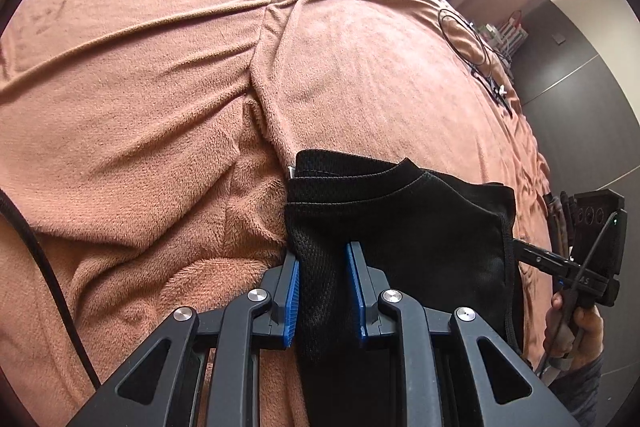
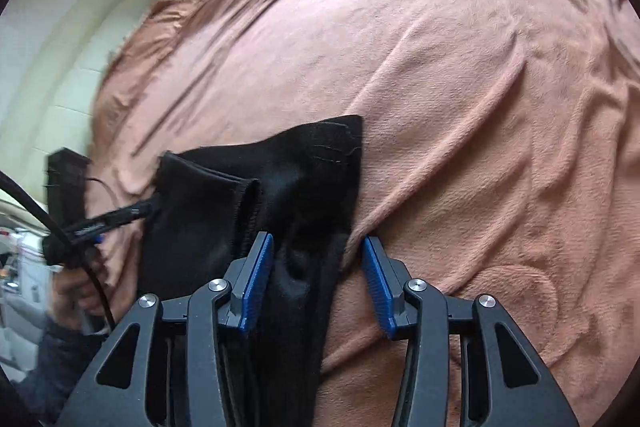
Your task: Fold small clothes
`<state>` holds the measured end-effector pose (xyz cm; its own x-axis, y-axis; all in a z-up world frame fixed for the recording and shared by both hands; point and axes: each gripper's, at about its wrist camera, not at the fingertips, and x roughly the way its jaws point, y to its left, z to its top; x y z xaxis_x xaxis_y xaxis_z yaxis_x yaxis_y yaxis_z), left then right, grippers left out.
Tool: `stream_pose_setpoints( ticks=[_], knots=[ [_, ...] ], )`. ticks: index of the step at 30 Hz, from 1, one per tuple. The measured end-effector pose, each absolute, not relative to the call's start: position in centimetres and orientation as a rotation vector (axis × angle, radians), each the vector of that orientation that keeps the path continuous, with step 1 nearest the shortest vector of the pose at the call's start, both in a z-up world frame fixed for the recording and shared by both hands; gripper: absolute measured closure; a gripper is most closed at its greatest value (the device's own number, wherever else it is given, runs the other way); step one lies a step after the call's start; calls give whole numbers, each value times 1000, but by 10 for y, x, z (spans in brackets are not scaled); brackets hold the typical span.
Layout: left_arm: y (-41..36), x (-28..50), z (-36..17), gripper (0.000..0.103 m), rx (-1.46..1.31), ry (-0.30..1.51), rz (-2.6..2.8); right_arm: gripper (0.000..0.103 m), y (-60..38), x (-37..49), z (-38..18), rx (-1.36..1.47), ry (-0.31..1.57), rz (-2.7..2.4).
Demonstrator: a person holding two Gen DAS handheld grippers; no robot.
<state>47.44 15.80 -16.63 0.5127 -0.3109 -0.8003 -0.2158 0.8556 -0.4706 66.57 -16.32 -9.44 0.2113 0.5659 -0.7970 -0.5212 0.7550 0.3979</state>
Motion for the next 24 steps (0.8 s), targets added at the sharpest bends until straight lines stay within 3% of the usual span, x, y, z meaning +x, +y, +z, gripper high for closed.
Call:
stream_pose_setpoints(
  ticks=[1,2,3,6,11,13,14,15,17,24],
  knots=[
    [158,475,-166,80,-564,1047,-59,70,-162,665,-93,27,1128,715],
    [157,475,-166,80,-559,1047,-57,83,-160,664,-93,-7,1122,669],
    [156,474,-166,80,-554,1047,-57,87,-159,663,-92,-47,1116,625],
    [156,474,-166,80,-549,1046,-55,94,-161,661,-89,-69,1107,586],
    [158,475,-166,80,-567,1048,-68,93,-180,665,-86,91,1137,739],
    [159,476,-167,80,-577,1048,-76,90,-184,671,-88,141,1151,785],
    [160,476,-167,80,-579,1048,-81,79,-188,675,-90,159,1152,799],
    [160,476,-167,80,-580,1049,-84,61,-190,680,-91,181,1151,812],
    [162,477,-167,80,-584,1050,-89,44,-192,688,-93,212,1138,818],
    [166,478,-169,80,-605,1039,-107,44,-182,706,-100,213,1099,912]
  ],
)
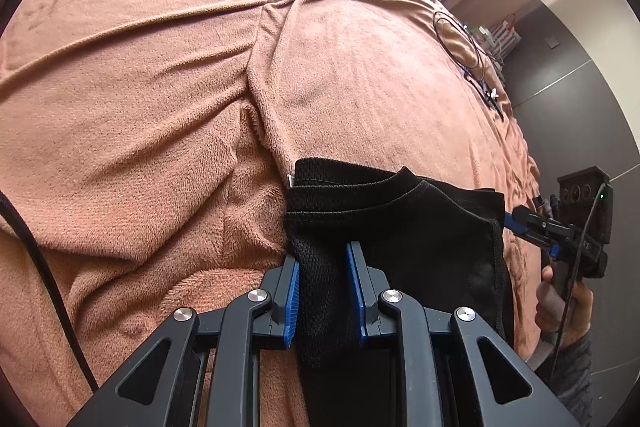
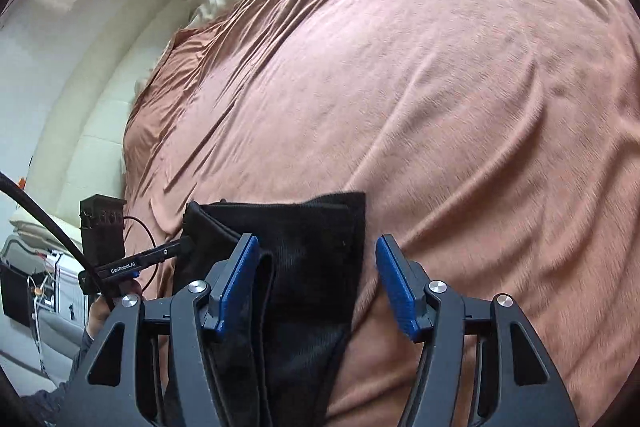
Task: Fold small clothes
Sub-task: 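Lift the folded shirt off the bed with both grippers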
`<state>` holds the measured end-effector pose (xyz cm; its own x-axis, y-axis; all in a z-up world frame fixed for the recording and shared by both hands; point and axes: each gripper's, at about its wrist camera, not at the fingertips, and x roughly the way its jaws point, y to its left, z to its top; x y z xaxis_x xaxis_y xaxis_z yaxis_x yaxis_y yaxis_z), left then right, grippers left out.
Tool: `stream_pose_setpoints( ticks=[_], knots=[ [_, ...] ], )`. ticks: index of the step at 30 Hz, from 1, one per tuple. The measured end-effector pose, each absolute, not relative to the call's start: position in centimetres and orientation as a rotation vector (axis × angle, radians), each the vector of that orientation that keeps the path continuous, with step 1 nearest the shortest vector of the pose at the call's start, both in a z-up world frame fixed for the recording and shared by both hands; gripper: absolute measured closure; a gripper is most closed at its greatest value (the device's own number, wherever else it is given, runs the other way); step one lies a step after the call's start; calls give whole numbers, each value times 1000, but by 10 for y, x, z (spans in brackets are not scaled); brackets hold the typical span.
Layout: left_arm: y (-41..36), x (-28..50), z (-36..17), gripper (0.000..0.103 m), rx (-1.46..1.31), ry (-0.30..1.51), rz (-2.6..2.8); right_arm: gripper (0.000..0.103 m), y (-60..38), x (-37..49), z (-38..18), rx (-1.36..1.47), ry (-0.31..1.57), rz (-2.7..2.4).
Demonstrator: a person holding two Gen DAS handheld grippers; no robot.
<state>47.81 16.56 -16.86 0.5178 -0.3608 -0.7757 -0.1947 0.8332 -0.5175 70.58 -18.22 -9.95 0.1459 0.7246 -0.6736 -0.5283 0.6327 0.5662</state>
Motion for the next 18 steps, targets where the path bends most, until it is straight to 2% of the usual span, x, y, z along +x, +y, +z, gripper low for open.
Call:
stream_pose_setpoints(
  ticks=[16,17,18],
  knots=[
    [170,484,-174,80,-623,1019,-129,44,-170,710,-124,183,1188,1133],
    [170,485,-174,80,-621,1017,-124,46,-166,710,-123,172,1183,1125],
    [170,486,-174,80,-620,1016,-122,53,-163,711,-122,155,1176,1112]
  ],
)
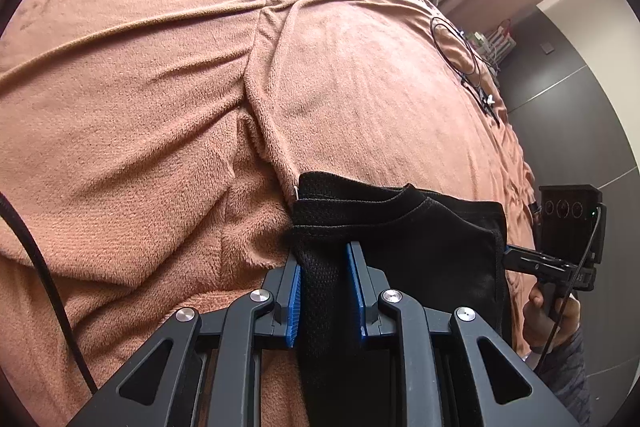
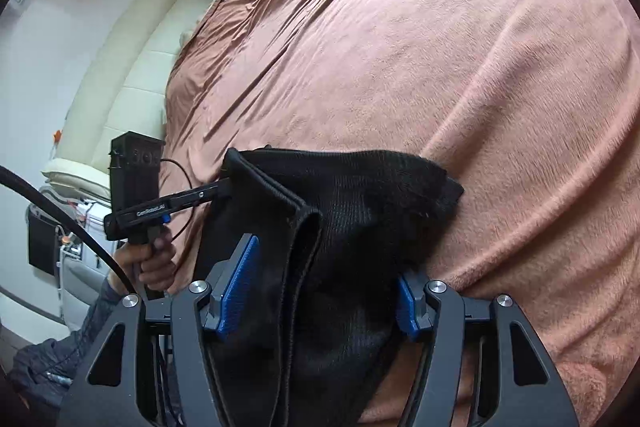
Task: Fold small clothes
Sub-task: 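Lift the folded shirt off the bed with both grippers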
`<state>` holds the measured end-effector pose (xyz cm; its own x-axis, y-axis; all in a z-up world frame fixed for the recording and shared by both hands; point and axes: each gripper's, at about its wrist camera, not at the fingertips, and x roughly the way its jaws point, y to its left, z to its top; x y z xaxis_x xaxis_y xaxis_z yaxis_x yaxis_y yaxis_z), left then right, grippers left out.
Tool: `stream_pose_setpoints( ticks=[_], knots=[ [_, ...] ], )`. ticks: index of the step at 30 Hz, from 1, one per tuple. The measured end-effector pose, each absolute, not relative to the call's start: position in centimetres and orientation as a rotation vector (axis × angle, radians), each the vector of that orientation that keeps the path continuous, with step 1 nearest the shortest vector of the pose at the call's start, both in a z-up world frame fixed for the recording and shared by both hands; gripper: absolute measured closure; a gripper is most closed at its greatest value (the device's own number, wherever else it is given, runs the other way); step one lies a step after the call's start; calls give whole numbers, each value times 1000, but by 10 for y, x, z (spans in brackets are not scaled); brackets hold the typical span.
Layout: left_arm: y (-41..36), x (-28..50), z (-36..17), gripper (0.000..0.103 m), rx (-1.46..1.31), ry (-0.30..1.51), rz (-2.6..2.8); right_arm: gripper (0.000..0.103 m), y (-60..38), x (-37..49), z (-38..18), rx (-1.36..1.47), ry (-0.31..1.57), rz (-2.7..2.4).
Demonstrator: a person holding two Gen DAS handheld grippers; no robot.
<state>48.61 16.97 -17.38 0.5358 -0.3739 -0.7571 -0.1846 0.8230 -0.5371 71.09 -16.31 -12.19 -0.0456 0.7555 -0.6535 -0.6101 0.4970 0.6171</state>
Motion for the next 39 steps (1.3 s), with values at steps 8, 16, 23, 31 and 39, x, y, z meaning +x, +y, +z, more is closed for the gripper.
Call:
stream_pose_setpoints(
  ticks=[8,16,23,31,39],
  knots=[
    [163,484,-160,97,-572,981,-106,86,-150,689,-100,23,1108,1014],
    [160,466,-121,98,-566,912,-138,88,-141,638,-58,-31,995,975],
    [149,441,-74,99,-560,835,-182,89,-154,584,-25,-42,882,947],
    [117,395,-19,99,-530,745,-249,94,-194,511,10,-8,761,914],
    [85,331,36,99,-513,644,-298,95,-246,429,36,-11,658,907]
  ],
)
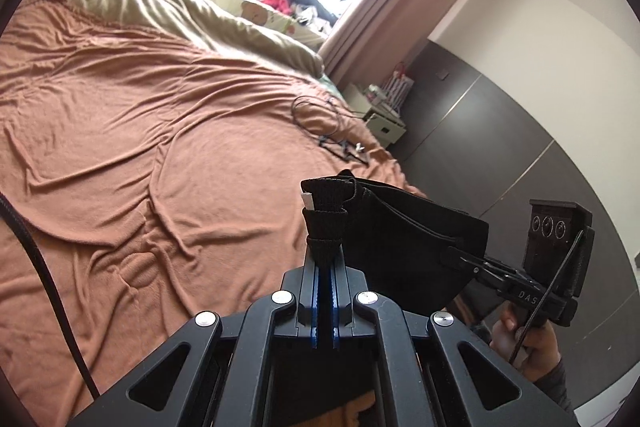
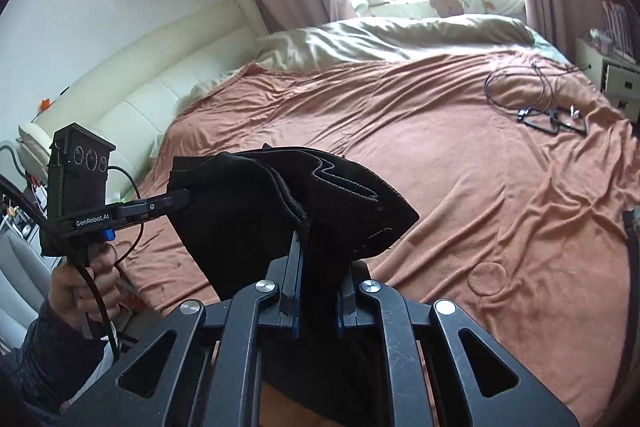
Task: Fold small clothes
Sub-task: 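Lift the folded shirt off the bed with both grippers, then carry the folded dark shirt with both grippers toward the stack of folded clothes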
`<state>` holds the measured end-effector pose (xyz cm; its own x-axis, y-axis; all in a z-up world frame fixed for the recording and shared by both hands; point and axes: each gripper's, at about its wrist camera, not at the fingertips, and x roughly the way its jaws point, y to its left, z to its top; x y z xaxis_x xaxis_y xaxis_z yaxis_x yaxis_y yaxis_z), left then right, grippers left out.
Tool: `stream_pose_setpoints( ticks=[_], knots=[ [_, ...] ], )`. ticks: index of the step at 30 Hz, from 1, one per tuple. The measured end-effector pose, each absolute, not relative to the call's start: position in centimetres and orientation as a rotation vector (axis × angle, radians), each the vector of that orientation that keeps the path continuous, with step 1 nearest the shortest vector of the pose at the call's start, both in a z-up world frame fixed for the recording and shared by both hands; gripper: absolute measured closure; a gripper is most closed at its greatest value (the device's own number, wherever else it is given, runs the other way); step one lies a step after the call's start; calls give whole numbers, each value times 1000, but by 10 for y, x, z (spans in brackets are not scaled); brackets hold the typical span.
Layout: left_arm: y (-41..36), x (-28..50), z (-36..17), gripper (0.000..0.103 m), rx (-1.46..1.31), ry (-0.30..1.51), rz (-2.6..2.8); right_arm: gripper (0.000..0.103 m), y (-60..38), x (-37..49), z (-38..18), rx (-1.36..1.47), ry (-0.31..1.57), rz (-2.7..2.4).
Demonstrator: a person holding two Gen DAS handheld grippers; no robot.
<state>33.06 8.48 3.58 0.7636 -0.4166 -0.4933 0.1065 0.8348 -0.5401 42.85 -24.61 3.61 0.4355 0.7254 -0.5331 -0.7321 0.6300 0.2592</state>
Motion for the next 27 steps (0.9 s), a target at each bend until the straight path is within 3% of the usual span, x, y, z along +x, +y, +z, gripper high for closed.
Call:
stream_pose_setpoints(
  ticks=[13,27],
  knots=[
    [24,247,119,99,-445,531,-382,95,-343,294,85,-21,515,850],
    [-65,204,171,99,-377,492,-519,95,-438,209,114,11,452,754]
  ],
)
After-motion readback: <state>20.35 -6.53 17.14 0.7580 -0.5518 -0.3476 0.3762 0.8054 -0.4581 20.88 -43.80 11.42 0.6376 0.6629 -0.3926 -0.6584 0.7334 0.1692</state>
